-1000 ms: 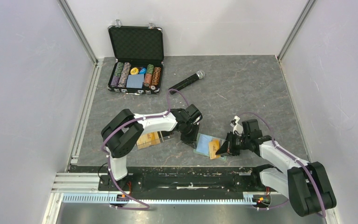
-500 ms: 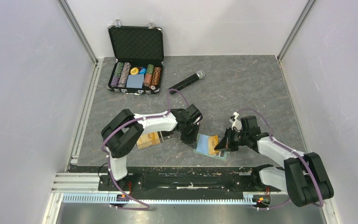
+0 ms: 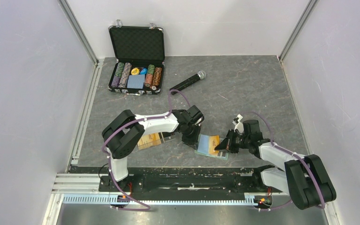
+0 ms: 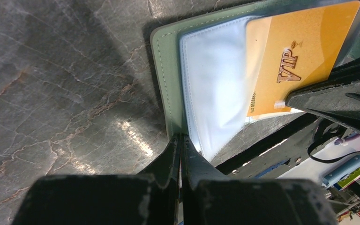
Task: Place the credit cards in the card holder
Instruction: Insert the credit card into the card holder.
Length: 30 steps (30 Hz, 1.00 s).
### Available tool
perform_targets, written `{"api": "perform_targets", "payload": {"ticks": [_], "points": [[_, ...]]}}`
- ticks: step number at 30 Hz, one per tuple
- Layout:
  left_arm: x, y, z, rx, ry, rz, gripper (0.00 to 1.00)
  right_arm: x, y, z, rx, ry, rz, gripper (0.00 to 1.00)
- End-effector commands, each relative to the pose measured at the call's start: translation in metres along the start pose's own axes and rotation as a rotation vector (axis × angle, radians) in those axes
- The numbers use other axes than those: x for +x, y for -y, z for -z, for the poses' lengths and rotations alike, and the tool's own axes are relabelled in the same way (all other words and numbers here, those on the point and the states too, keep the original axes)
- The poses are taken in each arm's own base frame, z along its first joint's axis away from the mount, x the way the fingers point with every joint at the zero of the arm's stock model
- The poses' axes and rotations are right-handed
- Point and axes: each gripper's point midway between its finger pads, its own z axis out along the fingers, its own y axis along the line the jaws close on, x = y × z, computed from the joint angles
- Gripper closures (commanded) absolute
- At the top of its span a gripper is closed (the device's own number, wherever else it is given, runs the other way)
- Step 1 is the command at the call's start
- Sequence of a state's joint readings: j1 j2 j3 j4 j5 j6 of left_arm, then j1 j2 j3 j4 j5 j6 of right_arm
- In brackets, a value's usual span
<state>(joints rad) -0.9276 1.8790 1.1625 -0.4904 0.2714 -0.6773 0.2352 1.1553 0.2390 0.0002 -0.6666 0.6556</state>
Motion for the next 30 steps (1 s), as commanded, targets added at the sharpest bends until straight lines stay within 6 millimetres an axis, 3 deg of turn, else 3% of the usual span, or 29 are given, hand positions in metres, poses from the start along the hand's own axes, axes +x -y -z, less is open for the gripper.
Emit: {"api": "perform_targets", "payload": {"ticks": [1, 10, 16, 22, 30], "points": [[0.0, 0.012, 0.002, 0.018, -0.001, 0.006, 0.96, -0.002, 0.01, -0.005, 0.027, 0.065, -0.006, 1.0], [0.003, 0.011, 0.002, 0.003, -0.004, 0.001, 0.97, 0.006, -0.008, -0.013, -0.041, 0.051, -0.025, 0.99], [0.003, 0.011, 0.002, -0.002, -0.006, -0.004, 0.97, 0.009, -0.01, -0.016, -0.029, 0.05, -0.003, 0.92], [0.002, 0.011, 0.002, -0.006, -0.006, -0.006, 0.98, 0.008, -0.002, -0.015, 0.089, 0.032, 0.102, 0.67], [0.002, 0.01, 0.0, -0.008, -0.01, -0.006, 0.98, -0.008, -0.002, 0.004, 0.246, 0.015, 0.223, 0.48]]}}
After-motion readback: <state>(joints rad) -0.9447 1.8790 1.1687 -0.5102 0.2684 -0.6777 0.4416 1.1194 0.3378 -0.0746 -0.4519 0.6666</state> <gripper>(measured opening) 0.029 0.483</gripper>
